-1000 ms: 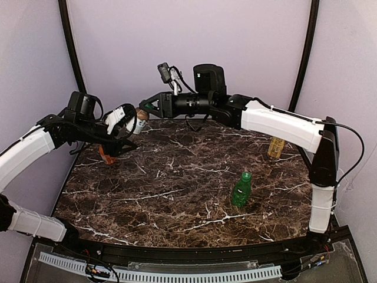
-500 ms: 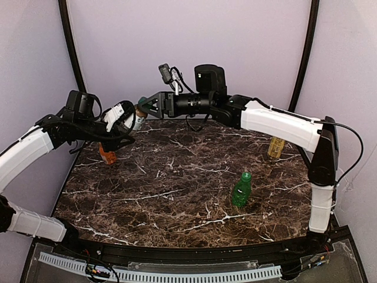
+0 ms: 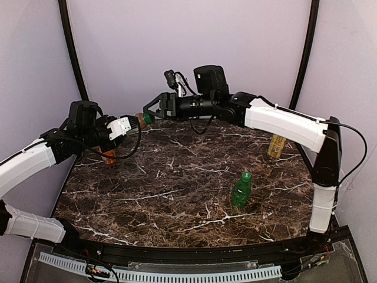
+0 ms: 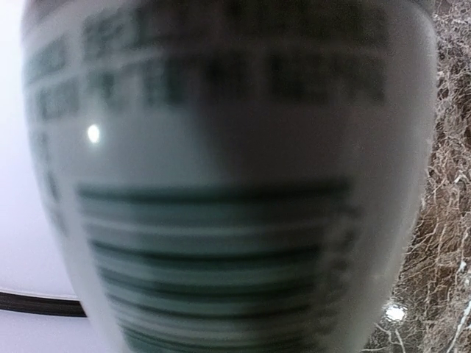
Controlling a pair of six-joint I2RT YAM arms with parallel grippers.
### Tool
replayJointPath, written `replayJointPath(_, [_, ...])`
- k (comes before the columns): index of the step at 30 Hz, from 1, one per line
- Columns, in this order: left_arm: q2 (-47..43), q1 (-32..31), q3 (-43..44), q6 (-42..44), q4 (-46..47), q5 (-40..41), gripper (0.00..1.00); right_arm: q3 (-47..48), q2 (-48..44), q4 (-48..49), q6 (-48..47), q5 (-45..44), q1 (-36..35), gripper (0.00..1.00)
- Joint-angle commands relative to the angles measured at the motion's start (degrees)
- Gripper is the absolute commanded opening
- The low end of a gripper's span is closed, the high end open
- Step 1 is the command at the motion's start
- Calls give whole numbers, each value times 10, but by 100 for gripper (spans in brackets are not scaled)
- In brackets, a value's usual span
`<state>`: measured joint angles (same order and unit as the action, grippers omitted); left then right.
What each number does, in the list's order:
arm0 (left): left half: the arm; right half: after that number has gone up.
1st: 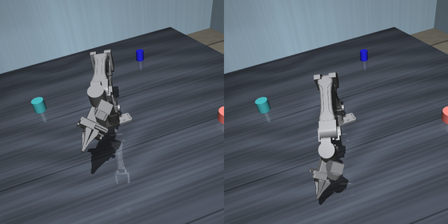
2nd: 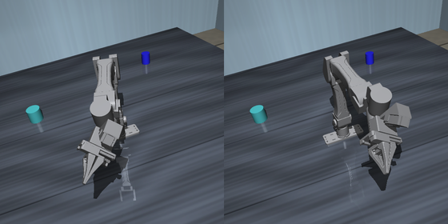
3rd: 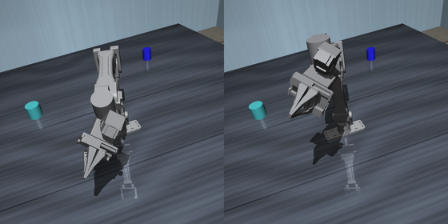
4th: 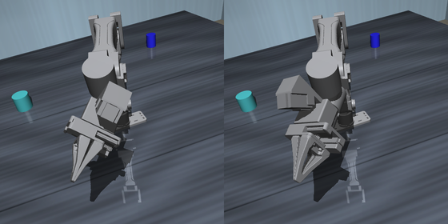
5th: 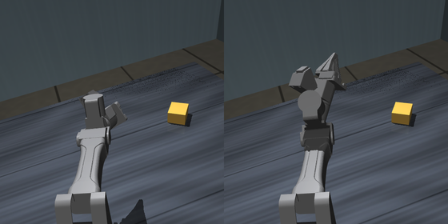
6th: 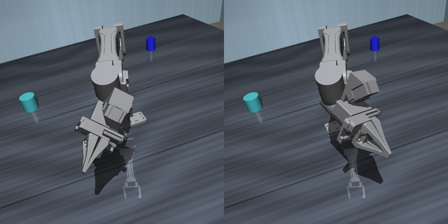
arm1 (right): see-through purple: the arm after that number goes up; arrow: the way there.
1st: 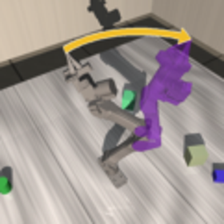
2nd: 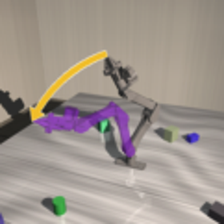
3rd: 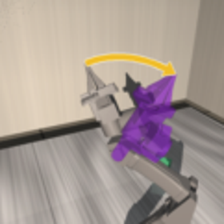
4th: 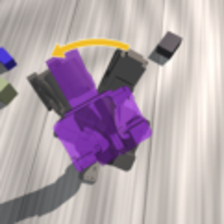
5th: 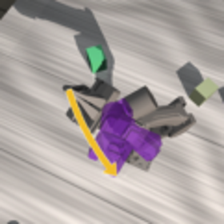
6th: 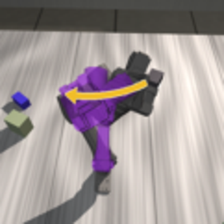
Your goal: Unscrew the bottle caps
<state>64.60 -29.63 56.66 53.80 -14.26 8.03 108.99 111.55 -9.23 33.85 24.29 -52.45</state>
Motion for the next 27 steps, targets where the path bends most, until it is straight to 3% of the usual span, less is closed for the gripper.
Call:
replayJointPath(1, [-15, -9, -10, 36, 46, 44, 18, 19, 15, -4, 31, 5, 1, 72])
replayJointPath(13, [-20, -14, -20, 37, 47, 33, 18, 34, 42, 13, 40, 25, 2, 54])
replayJointPath(18, [-22, -16, -21, 35, 45, 26, 18, 23, 40, 24, 35, 34, 2, 20])
replayJointPath(20, [-23, -16, -22, 32, 40, 19, 17, 17, 39, 42, 27, 55, 2, 1])
replayJointPath(24, [-27, -16, -5, -3, -19, -38, 14, 17, 41, 57, -62, 111, -5, 0])
replayJointPath(27, [-32, -17, 25, -22, -106, -170, 8, 15, 28, 20, -220, 116, -27, 0])
